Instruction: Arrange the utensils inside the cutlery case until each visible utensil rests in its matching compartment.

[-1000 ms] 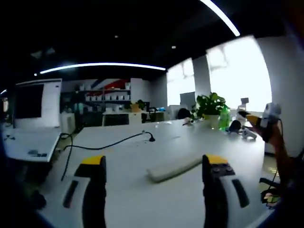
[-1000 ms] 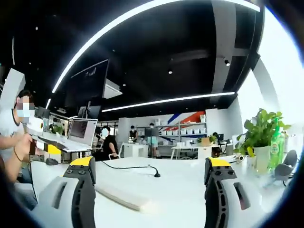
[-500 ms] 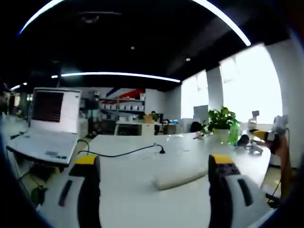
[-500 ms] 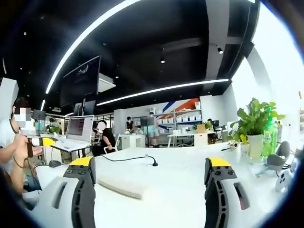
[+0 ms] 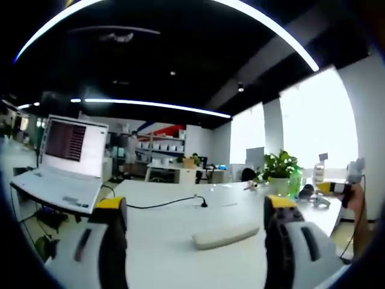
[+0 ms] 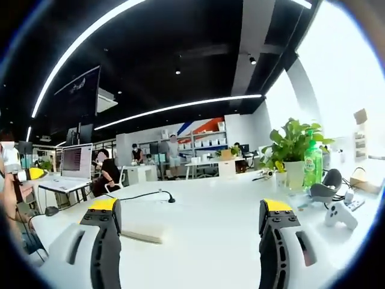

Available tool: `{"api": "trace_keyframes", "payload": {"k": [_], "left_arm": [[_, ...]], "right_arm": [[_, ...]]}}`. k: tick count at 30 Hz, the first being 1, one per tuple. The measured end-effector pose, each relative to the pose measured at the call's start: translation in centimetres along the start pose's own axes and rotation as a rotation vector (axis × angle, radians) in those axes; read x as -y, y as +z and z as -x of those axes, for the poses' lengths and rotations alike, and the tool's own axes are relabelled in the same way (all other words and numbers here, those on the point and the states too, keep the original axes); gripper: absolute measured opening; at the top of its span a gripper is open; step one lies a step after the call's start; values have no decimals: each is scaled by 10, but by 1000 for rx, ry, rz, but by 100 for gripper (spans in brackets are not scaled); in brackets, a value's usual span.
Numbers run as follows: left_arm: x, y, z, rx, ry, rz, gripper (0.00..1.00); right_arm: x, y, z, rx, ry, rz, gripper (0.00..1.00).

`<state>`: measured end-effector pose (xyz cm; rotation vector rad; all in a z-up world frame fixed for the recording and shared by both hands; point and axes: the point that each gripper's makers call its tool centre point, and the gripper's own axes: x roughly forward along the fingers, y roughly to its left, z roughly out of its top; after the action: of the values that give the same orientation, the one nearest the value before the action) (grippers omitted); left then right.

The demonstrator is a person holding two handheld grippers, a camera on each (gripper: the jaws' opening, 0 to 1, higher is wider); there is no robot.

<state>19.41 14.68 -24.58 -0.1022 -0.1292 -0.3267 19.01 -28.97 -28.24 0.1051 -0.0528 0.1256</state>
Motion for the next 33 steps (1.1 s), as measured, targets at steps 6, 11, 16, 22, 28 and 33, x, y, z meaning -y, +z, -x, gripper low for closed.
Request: {"api": "trace_keyframes", "payload": {"k": [6,11,16,22,28,33], "left_arm": [[8,-11,-7,-37,1,-49,100],[13,-17,-9,-56,-11,-52,100],[14,-16,-9,-56,-20,-52,100],[11,-11,-4,-42,-13,-49,100],[7,-8,-2,-32,-6,-50,99],[5,-6,-2,-23,-11,-37,98]], "right_arm": [[13,2,3,-1,-29,-28,99],[18,9,8,21,-51,-26,99],[17,11,9,27,-50,-26,99],[16,8,7,14,-58,-21,99],[8,2,5,-2,-38,-16,99],[10,0,2,-10,-35,-19,99]]}}
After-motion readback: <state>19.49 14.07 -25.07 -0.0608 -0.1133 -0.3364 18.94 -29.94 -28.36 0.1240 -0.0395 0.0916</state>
